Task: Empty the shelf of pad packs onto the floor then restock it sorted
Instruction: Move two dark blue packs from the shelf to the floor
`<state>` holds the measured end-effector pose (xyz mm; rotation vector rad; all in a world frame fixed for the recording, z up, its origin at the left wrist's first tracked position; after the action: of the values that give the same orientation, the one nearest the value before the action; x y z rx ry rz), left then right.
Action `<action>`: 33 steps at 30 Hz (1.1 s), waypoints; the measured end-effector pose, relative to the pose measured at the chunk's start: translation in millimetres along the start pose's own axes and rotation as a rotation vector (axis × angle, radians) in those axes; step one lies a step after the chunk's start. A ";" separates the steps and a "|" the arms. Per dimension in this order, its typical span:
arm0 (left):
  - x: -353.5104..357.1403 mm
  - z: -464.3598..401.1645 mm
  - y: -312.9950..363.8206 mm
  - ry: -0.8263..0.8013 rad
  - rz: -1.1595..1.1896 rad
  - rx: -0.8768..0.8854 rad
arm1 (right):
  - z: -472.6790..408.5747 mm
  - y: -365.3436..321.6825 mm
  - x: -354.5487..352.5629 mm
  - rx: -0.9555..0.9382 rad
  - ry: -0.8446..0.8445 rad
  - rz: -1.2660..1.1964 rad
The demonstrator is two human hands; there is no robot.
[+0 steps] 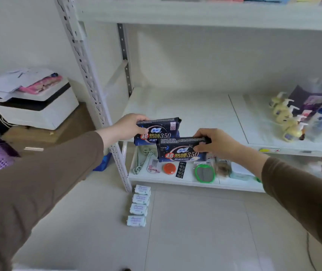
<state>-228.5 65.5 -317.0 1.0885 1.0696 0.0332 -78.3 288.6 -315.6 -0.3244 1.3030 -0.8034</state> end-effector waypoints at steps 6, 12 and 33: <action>56.5 -16.4 -110.2 -0.087 0.008 -0.006 | -49.4 48.4 93.1 0.124 -0.006 -0.069; 142.3 -37.3 -217.2 -0.221 0.035 -0.057 | -87.6 112.7 194.6 0.208 -0.018 -0.134; 489.5 -110.5 -564.6 -0.366 0.146 -0.238 | -256.1 416.5 513.9 0.372 -0.028 -0.224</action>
<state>-305.2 97.0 -1067.8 0.9117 0.6385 0.0732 -151.2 281.9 -1021.2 -0.1837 1.0751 -1.2058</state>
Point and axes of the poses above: each hand's wrist, its own z-axis away from the middle knuckle, its own x-axis out of the palm, y = z × x, the point moved 8 cm from there along -z, towards the middle knuckle, and after that the axes turned 10 degrees about x, right-handed, at the moved point
